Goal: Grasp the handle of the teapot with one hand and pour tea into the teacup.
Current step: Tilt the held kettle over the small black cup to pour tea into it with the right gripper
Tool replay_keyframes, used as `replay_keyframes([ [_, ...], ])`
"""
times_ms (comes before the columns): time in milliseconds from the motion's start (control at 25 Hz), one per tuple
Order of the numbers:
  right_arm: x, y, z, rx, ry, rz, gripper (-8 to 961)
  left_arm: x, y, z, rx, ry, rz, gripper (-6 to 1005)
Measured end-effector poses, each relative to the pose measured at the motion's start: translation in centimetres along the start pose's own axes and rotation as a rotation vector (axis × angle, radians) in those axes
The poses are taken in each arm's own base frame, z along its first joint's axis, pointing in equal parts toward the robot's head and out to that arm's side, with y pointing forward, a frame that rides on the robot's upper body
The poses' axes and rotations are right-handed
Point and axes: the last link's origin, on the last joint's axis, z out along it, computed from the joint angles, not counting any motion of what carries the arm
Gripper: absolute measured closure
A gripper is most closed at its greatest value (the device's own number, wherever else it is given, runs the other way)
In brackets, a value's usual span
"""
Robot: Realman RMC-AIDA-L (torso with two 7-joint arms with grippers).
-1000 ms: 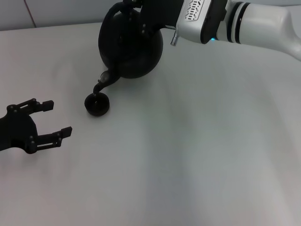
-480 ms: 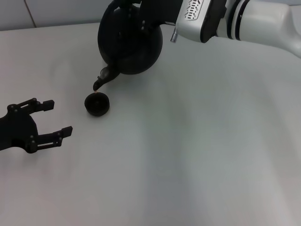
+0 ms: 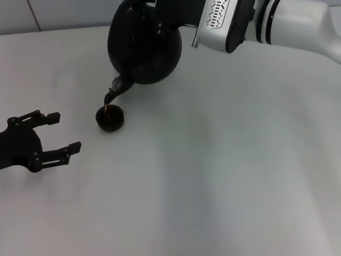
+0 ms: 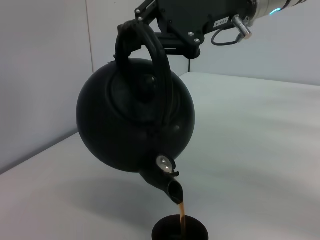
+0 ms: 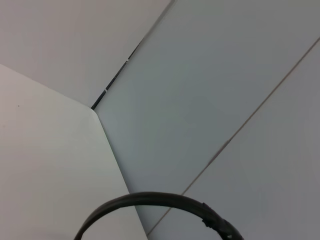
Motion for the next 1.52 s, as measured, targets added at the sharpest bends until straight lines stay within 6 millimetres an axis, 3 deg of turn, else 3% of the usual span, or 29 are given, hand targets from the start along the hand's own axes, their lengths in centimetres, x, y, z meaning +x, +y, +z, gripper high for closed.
replay_keyframes([
  [1520, -0.54, 0.04, 0.22, -0.013, -0.01, -0.089, 870, -0.01, 0.0, 0.3, 0.009, 0.0, 0.0, 149],
])
